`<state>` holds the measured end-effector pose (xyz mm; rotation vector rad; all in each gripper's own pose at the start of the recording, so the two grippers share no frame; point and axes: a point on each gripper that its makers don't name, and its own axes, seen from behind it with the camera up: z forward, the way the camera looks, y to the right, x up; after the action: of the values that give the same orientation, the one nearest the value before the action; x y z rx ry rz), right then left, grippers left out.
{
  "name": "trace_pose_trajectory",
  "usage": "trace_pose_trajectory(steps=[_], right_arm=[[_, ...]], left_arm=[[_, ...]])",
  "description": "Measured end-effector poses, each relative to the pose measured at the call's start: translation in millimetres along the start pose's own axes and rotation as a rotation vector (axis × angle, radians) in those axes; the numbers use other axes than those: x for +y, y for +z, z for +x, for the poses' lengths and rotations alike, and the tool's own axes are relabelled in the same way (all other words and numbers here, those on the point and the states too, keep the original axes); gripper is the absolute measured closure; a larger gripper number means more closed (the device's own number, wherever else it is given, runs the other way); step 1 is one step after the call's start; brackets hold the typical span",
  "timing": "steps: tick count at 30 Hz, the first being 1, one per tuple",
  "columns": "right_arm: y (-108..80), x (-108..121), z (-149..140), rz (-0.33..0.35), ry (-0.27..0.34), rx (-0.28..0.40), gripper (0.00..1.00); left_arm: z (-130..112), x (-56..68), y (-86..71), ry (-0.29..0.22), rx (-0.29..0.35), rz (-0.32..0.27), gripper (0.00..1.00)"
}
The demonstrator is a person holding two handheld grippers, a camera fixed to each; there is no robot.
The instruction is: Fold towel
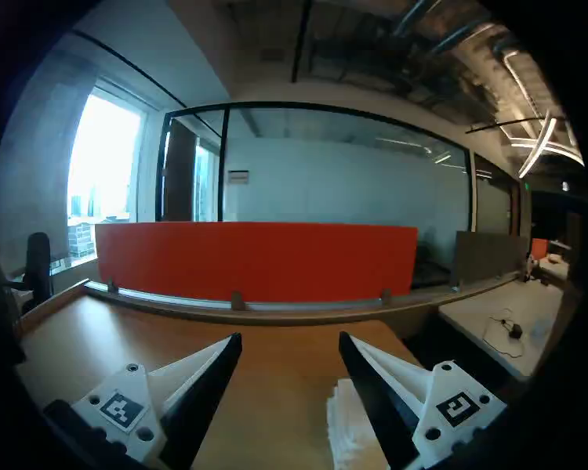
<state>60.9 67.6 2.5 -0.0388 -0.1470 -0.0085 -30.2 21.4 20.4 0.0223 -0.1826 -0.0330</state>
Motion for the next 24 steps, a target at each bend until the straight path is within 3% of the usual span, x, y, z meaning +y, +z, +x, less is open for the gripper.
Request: trace_pose_trajectory(steps=[12, 24], right_arm=[[4.1, -81, 12, 0.068, 0.011, 0.02, 0.05], [5.1, -107, 11, 0.09, 0.023, 0.005, 0.04]], left_arm=[[10, 3.6, 2.1, 0.011, 0.037, -0.034, 0.02], [19, 6.7, 1.9, 0.021, 0.076, -0.049, 0.02]])
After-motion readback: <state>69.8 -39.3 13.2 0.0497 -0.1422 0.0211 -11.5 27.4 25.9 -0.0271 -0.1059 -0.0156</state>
